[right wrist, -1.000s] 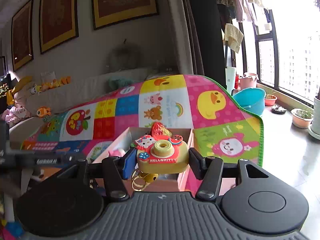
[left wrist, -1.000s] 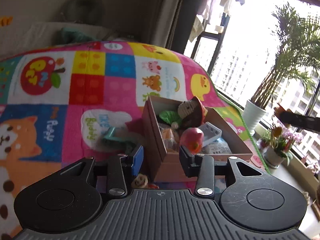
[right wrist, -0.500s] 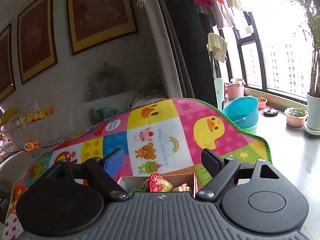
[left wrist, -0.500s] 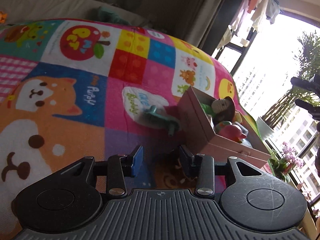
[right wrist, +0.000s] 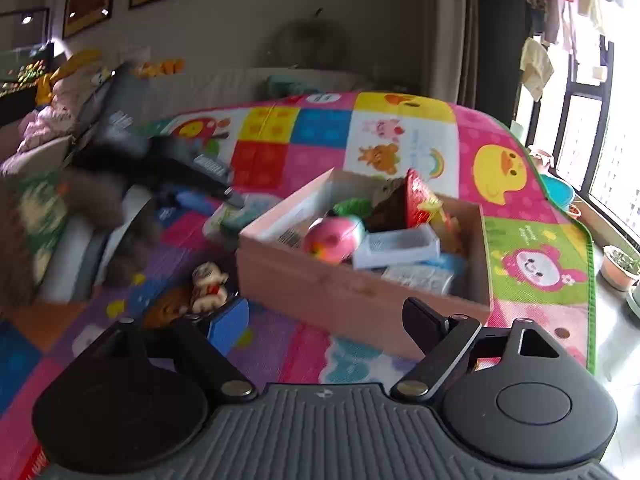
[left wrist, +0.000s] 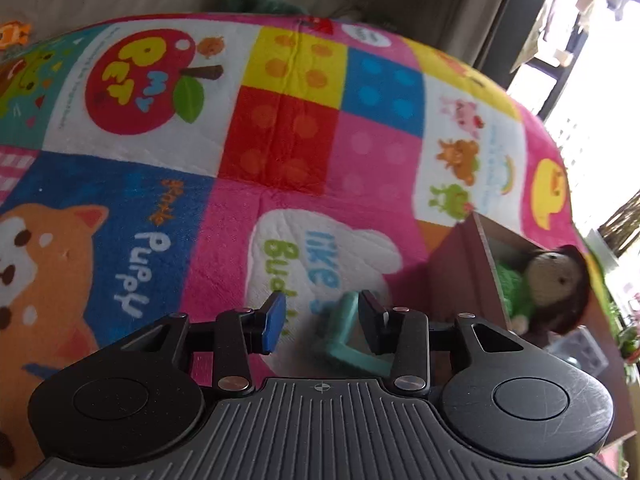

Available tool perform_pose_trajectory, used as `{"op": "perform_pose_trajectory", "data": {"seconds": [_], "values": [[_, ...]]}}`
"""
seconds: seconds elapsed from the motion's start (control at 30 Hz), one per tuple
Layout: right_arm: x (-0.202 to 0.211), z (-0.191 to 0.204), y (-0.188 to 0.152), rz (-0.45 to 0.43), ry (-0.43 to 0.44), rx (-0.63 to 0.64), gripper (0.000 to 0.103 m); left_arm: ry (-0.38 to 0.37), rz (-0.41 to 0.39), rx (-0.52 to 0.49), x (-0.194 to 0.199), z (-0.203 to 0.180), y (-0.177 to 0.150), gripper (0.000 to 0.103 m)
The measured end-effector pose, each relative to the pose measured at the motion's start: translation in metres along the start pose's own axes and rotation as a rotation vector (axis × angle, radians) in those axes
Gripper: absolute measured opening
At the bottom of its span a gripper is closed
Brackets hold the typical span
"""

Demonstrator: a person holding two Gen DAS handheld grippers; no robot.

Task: Organize objects
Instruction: 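Grasp the green teether with the left tool while the right tool grasps the boy figurine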

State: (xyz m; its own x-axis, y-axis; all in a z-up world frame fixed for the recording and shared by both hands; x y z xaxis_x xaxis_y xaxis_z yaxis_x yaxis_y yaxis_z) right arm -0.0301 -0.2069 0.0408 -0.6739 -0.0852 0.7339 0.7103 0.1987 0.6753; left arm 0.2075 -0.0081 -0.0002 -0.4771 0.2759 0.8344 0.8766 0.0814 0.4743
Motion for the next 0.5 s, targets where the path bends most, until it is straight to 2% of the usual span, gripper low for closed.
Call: {"op": "perform_pose_trajectory", "data": {"seconds": [0.1, 0.27, 0.37, 0.5], "values": [[0.0, 0.012, -0.017, 0.008, 0.013, 0.044, 0.085, 0.031, -0.003, -0.056, -0.006, -0.004, 0.002, 0.048], [0.001, 0.01, -0.023, 0.008, 0.016, 0.063, 0.085, 0.115, 0.031, -0.263, 0.012, -0.014, -0.031, 0.044], [-0.001, 0.009, -0.022, 0.018, 0.032, 0.041, 0.085, 0.125, 0.04, -0.326, 0.026, -0.008, -0.056, 0.043], [0.003, 0.012, -0.02, 0.013, 0.074, 0.043, 0.085, 0.086, 0.055, -0.376, 0.059, 0.009, -0.098, 0.041]]}}
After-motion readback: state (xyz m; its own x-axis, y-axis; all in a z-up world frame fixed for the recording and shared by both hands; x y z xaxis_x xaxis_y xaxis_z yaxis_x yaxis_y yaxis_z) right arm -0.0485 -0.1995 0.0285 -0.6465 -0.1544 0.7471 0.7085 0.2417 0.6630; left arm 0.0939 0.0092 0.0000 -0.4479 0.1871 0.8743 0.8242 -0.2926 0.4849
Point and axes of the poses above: each gripper's, at about its wrist camera, not at the fingertips, and x roughly against the way its jaws point, z to its left, y to its top, the point moved 1 cm from there along -x, roughly the way its jaws point, and after that the axes turned 15 degrees about z, right-handed, at the moved point
